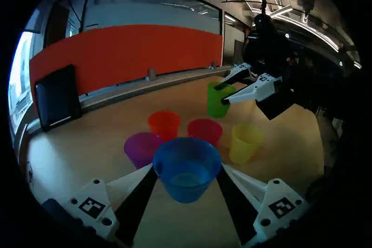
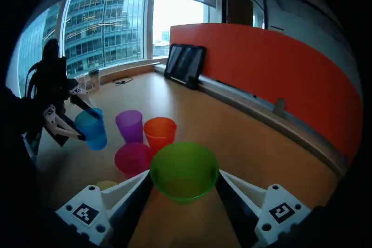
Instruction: Pour water
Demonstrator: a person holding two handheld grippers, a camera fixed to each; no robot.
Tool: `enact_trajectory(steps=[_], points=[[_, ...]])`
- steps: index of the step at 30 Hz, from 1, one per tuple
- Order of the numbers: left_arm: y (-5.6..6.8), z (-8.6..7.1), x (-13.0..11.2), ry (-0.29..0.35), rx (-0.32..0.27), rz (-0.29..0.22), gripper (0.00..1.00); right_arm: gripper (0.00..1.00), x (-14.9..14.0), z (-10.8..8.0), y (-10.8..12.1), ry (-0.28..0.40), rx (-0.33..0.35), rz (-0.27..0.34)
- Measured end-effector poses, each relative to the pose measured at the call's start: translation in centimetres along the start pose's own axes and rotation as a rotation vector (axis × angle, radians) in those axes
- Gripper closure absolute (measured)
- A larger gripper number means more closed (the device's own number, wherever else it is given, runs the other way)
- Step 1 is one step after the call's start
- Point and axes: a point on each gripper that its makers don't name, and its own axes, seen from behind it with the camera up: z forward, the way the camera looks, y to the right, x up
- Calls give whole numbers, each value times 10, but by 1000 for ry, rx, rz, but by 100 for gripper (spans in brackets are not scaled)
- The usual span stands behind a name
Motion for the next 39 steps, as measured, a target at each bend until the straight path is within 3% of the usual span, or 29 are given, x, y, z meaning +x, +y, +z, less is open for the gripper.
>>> enact_trajectory(steps=[14,20,29,39], points=[[9,-41,43,118,50,27,14,8,49,-50,-39,146,-22,-31],[16,-52,55,154,53,36,14,8,62,-65,-53,206,-31,-35],[23,-62,72,203,50,43,15,8,80,-83,-69,298,-41,-21],[25,-72,91,256,50,64,14,8,91,-90,-78,367,-47,-6]])
